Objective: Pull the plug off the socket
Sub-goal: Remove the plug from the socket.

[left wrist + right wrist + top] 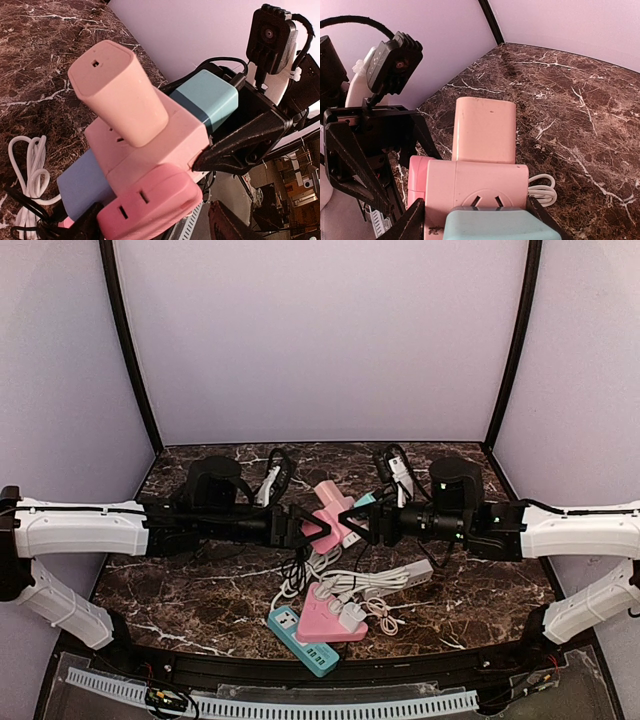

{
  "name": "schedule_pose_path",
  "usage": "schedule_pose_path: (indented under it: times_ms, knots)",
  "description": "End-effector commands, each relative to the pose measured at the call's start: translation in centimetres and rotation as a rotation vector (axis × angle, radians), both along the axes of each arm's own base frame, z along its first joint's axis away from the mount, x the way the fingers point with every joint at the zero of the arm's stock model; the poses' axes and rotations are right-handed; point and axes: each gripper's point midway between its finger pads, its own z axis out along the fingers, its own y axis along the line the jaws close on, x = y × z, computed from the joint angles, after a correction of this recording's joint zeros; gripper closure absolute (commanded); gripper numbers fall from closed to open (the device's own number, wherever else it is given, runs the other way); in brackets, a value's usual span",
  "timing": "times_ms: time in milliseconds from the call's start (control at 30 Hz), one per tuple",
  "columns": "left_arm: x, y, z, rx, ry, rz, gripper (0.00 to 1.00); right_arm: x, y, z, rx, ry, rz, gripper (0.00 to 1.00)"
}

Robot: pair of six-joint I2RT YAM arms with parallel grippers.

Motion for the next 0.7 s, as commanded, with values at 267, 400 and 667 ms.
schedule_pose_path:
  times_ms: [267,400,667]
  knots:
    - [-0.9,-0.4,2.8,-0.082,-0.042,-0.052,0.3,2.5,-0.1,3.8,0.108,-0.076,-0.117,1.0]
    - [-0.8,0.2,3.2,-0.091,-0.053,-0.026,0.31,2.9,0.0,2.7,0.092,-0.042,-0.139,1.0]
    - [-0.8,0.3,3.1,-0.101,-0.049,-0.019,0.34,2.8,0.6,2.7,0.115,-0.026,-0.117,1.0]
